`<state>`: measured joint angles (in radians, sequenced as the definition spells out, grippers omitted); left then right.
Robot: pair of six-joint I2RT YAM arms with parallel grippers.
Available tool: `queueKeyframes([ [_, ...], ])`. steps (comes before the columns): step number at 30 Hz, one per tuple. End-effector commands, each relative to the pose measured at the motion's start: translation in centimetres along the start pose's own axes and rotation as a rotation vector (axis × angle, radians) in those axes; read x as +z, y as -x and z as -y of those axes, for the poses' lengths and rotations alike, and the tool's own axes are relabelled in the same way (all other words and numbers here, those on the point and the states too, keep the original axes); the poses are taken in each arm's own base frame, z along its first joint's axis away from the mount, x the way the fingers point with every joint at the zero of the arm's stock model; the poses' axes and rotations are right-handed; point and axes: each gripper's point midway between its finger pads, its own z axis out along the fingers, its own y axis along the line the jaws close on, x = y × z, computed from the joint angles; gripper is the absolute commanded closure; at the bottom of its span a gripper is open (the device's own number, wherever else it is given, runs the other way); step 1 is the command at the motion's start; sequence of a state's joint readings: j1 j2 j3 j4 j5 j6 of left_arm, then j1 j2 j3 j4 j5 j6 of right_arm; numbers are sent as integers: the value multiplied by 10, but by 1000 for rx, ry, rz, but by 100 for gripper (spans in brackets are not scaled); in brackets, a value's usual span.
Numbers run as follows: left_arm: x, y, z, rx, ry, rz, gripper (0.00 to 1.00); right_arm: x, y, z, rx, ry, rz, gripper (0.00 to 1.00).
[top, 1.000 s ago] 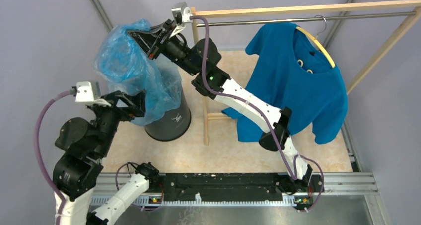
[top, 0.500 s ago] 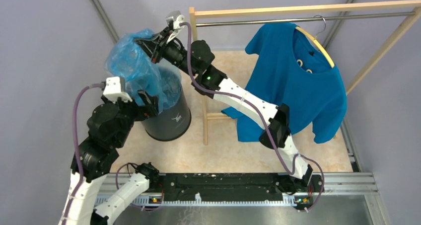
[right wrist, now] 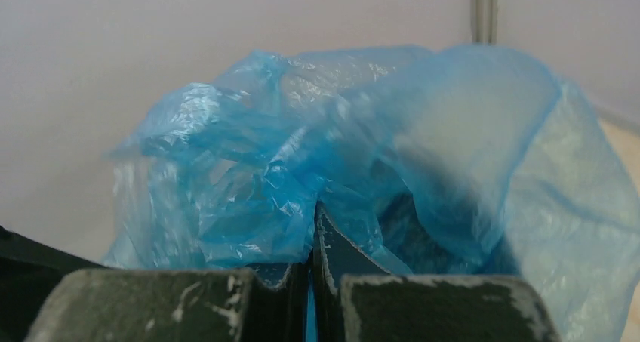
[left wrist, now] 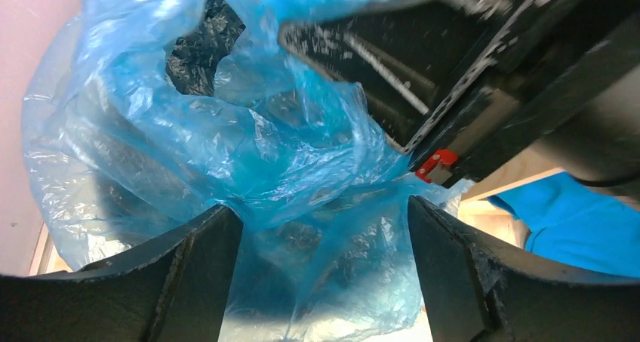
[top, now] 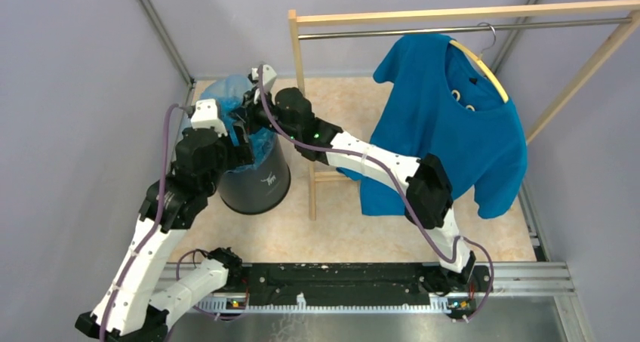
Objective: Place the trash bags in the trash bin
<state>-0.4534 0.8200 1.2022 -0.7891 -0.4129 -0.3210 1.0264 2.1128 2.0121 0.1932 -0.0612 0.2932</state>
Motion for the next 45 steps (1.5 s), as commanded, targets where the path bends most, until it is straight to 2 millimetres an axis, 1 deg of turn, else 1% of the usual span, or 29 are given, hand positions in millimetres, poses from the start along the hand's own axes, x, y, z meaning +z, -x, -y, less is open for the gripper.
queueKeyframes([
  [1,-18,28,4,-63,-52,121,14,-25,33,-13,94,38,3,100],
  [3,-24,30,-1,-60,-39,121,13,-27,14,-13,120,45,-65,100],
  [5,-31,32,-8,-57,-16,124,13,-30,-5,-8,137,20,-127,100],
  [7,-38,36,-17,-60,14,143,10,-34,-23,0,133,-14,-178,100],
  [9,-43,40,-24,-64,44,157,4,-38,-40,8,110,-43,-236,100],
  [11,-43,42,-31,-65,94,149,2,-42,-53,17,70,-78,-284,100],
  [14,-34,37,-38,-51,166,111,2,-49,-65,38,-20,-160,-335,100],
  [16,-26,35,-37,-48,186,93,2,-54,-69,54,-88,-224,-364,100],
  [19,-19,37,-30,-57,169,100,2,-64,-69,72,-186,-289,-394,100],
  [24,-9,40,-17,-71,134,80,2,-78,-67,88,-289,-302,-459,100],
  [26,-9,41,-14,-80,119,79,2,-87,-63,94,-350,-301,-482,100],
  [30,-18,46,-15,-87,104,90,2,-106,-55,96,-428,-267,-502,100],
  [32,-24,50,-15,-92,93,103,2,-114,-44,91,-461,-247,-492,100],
  [34,-31,53,-13,-108,64,114,4,-117,-36,83,-475,-210,-479,100],
  [37,-39,53,-2,-133,-15,110,7,-111,-21,67,-423,-161,-432,100],
  [38,-41,53,3,-139,-44,105,9,-106,-14,51,-358,-104,-404,100],
  [41,-51,55,18,-170,-138,94,13,-97,7,13,-130,-3,-322,100],
  [44,-56,57,33,-165,-225,81,14,-93,31,-17,66,76,-225,100],
  [45,-56,57,35,-162,-230,75,12,-95,33,-25,114,101,-218,100],
])
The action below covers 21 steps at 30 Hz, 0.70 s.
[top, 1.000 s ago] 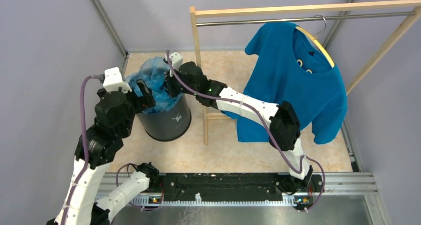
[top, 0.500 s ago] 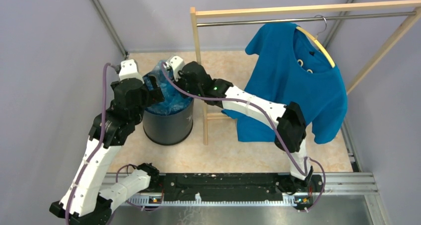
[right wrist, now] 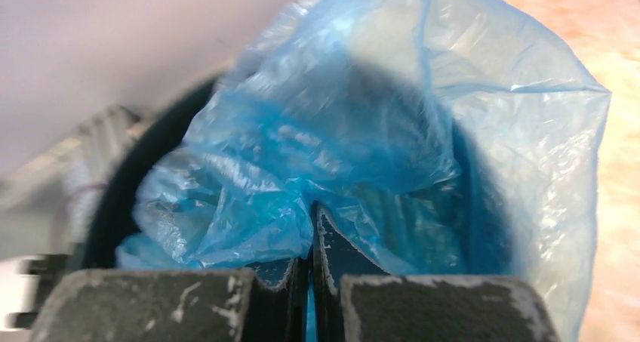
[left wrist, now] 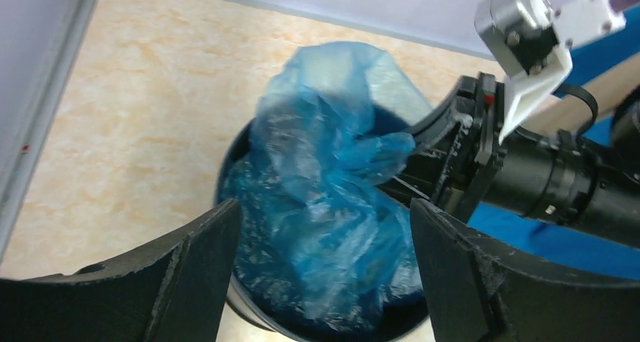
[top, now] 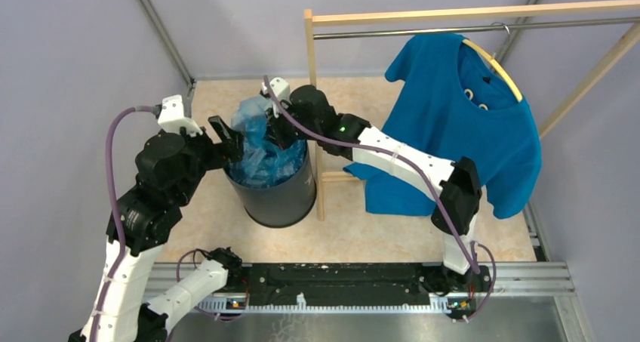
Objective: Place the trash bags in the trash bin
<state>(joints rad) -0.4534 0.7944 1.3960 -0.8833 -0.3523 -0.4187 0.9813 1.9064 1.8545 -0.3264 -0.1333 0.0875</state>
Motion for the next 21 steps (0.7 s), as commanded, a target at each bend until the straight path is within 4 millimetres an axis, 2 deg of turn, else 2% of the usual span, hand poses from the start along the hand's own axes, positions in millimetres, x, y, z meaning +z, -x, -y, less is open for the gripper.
queueKeyframes([
  [1,-3,4,27,-14,-128,-31,9,-52,97,-49,254,233,269,100],
  [5,1,5,27,16,-123,-35,6,-70,113,-57,300,259,298,100],
  [11,-7,7,43,27,-235,-8,18,-105,131,-62,362,259,330,100],
  [13,-14,7,55,39,-320,-2,17,-113,134,-68,400,293,323,100],
  [17,-37,17,69,59,-445,60,6,-125,139,-80,458,355,312,100],
  [19,-44,20,73,61,-485,88,6,-127,139,-82,476,371,316,100],
  [21,-47,19,80,68,-530,86,12,-126,139,-83,488,376,317,100],
])
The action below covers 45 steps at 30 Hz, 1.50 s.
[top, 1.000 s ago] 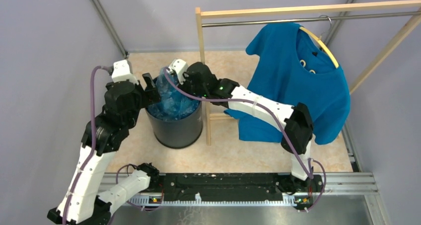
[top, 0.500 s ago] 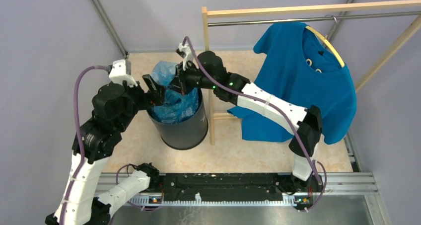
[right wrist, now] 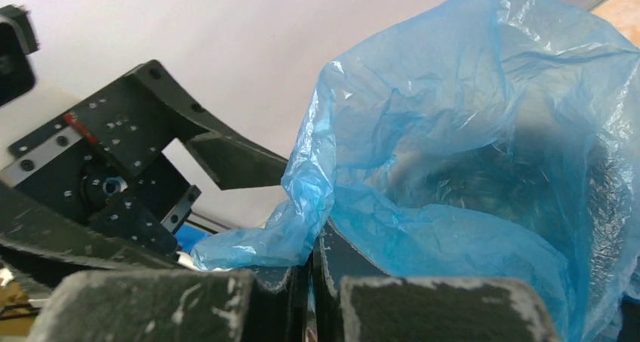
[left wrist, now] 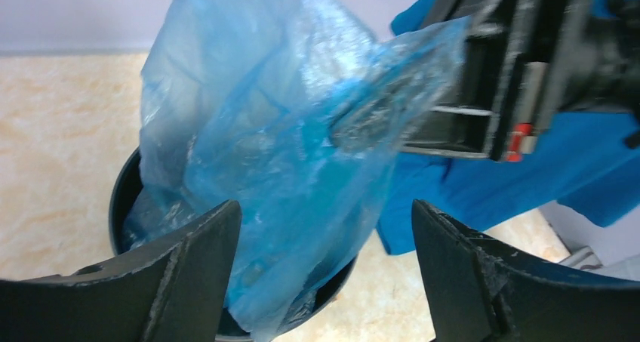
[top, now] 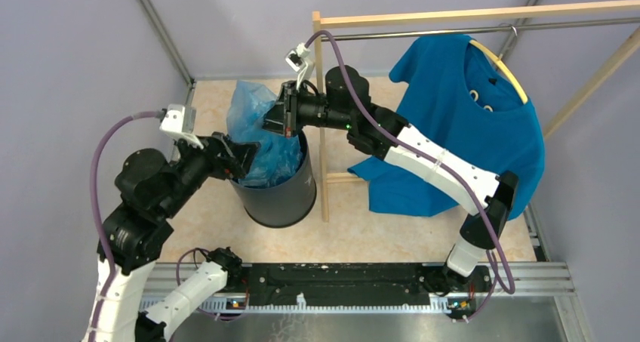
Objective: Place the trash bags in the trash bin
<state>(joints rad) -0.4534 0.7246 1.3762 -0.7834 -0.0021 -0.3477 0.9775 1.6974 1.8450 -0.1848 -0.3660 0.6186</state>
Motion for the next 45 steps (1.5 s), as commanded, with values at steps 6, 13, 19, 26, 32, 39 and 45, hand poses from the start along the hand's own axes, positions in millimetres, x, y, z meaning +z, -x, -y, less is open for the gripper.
queueKeyframes([
  [6,1,7,14,44,-88,32,28,-20,32,-23,47,49,100,100],
  [13,15,-12,2,96,-47,-32,17,-18,39,-26,45,53,115,99],
  [19,19,-5,-23,82,99,8,62,-22,43,-25,30,34,134,99],
  [26,6,16,-37,11,195,128,98,-37,34,-9,-97,-45,130,54],
  [32,-10,31,-36,-74,190,232,100,-57,8,23,-263,-179,50,19],
  [39,-13,31,-34,-119,171,267,100,-67,-19,61,-375,-320,-4,4],
  [45,-3,21,-32,-135,163,224,100,-40,-22,62,-361,-264,-20,4],
])
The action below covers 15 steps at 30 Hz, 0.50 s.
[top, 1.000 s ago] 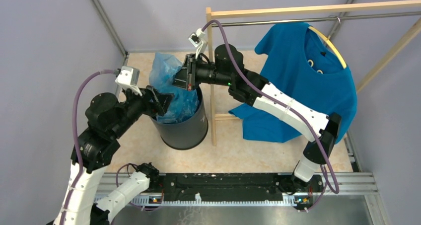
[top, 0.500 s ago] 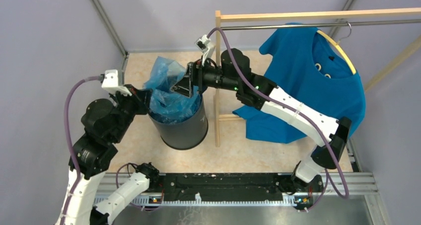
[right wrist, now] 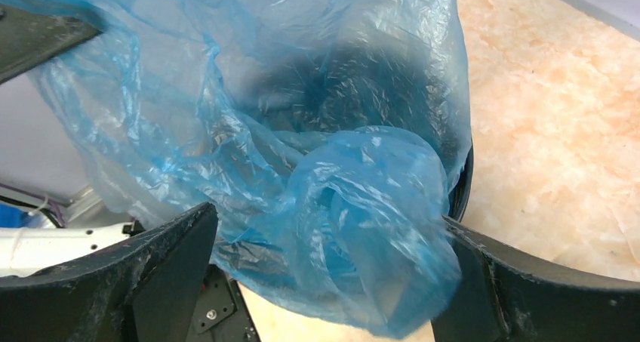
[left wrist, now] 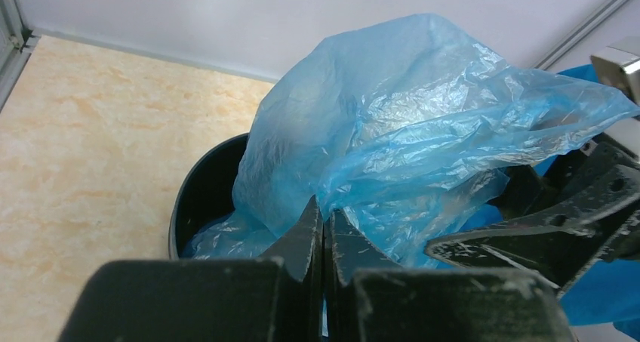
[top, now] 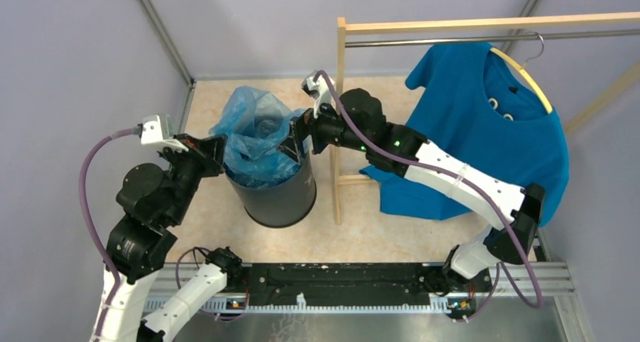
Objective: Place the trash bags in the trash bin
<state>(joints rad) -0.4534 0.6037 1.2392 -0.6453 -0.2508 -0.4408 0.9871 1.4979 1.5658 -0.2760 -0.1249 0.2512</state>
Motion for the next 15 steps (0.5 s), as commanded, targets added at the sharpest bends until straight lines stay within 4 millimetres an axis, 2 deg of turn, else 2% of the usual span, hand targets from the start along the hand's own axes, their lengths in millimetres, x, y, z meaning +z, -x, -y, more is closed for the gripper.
queueKeyframes([
  [1,8,2,6,-30,-17,8,100,15,18,-4,-36,21,46,4],
  [7,12,-13,5,-30,-6,-49,100,41,31,-10,-58,64,41,1],
  [12,13,-16,8,14,-27,-86,100,49,40,-48,12,240,38,1],
  [15,9,-12,10,33,-33,-90,100,52,33,-64,3,262,35,1],
])
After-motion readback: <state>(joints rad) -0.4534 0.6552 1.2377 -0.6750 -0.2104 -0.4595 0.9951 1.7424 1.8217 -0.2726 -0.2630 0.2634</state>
